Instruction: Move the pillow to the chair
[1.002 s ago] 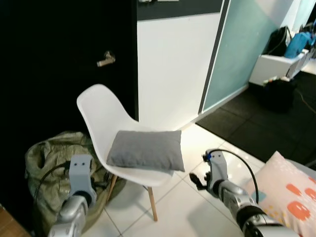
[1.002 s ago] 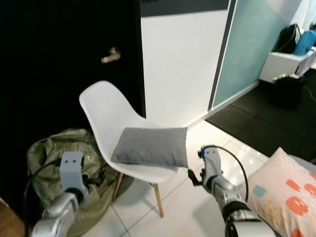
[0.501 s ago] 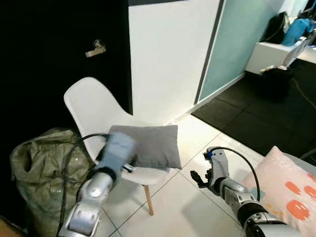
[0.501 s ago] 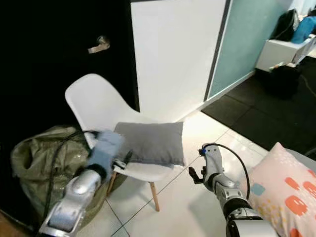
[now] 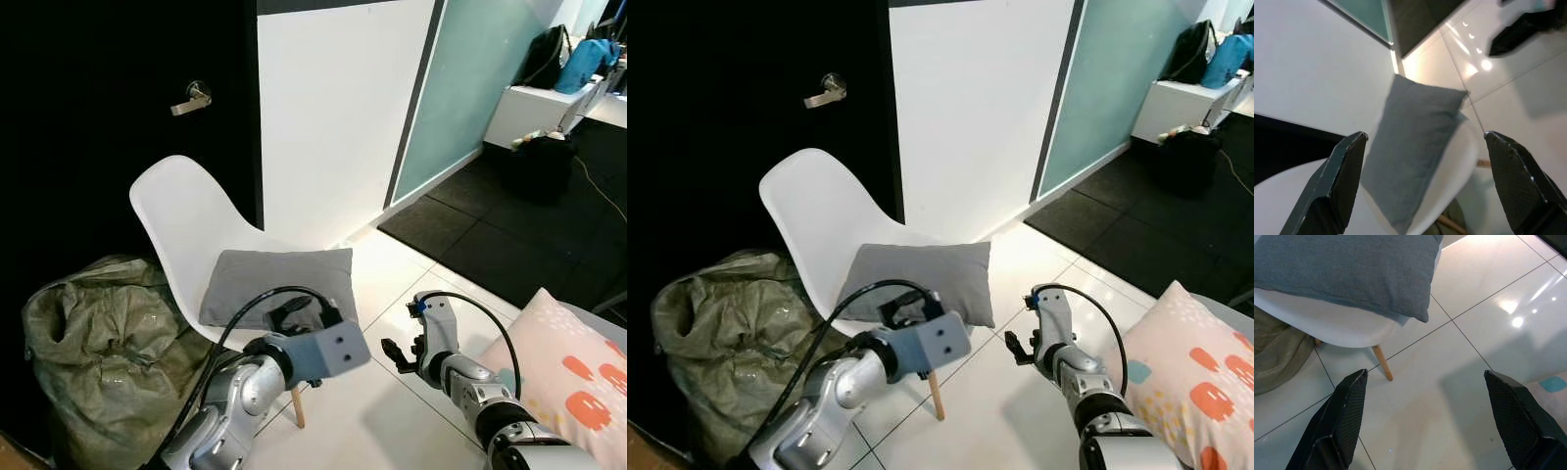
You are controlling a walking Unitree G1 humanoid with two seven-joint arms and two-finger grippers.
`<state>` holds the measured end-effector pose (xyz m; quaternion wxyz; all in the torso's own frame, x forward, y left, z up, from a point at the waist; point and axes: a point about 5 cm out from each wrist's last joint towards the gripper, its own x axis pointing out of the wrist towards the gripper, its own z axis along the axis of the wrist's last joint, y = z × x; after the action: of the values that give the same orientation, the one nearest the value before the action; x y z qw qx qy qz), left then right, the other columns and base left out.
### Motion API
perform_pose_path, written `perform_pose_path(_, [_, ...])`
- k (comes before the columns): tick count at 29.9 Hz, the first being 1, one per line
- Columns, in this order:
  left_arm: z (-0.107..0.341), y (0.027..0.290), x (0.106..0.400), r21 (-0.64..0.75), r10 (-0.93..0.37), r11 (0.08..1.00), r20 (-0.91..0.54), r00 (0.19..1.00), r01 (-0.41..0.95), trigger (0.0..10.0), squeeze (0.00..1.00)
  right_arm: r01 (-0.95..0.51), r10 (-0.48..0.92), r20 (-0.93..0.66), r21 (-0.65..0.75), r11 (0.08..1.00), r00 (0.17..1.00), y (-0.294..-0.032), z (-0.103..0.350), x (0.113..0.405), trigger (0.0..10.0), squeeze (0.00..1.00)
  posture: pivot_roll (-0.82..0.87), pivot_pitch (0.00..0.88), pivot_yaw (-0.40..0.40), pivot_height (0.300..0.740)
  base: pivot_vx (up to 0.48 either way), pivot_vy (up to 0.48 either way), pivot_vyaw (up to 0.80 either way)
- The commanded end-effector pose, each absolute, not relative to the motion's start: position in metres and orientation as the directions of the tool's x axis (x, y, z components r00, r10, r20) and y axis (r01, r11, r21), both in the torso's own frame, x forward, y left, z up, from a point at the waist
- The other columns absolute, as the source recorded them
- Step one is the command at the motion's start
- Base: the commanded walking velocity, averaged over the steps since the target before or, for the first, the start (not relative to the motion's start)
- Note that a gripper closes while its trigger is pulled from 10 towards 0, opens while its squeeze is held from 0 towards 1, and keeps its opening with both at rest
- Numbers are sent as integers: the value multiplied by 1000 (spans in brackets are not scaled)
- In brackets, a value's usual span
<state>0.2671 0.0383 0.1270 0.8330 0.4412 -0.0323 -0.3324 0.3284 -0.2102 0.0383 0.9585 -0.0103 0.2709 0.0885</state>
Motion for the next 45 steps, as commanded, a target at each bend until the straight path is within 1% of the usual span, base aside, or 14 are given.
perform_pose_path(1, [119,40,267,751,-564,354,-304,768,558,10000,0,-188,167,-532,15,982,830,-210,35,326,10000,0,-135,0,-43,734,0,0,0])
perform_pose_path(3, [120,40,267,754,-561,348,-309,768,558,10000,0,-188,167,-533,15,982,830,-210,35,326,10000,0,-137,0,-40,734,0,0,0])
perform_pose_path(6, [122,42,268,736,-565,381,-293,771,559,10000,0,-188,167,-533,15,982,829,-209,36,326,10000,0,-133,0,-41,734,0,0,0])
perform_pose_path(16, [124,43,270,708,-556,397,-320,767,584,10000,0,-182,161,-530,13,983,832,-211,37,327,10000,0,-126,2,-43,734,0,0,0])
perform_pose_path(30, [126,43,268,714,-553,389,-324,767,582,10000,0,-172,151,-526,9,985,837,-216,40,328,10000,0,-123,15,-42,734,0,0,0])
perform_pose_path(45, [124,50,267,712,-548,387,-333,767,585,10000,0,-126,124,-520,31,991,845,-221,38,326,10000,0,-125,9,-19,734,0,0,0])
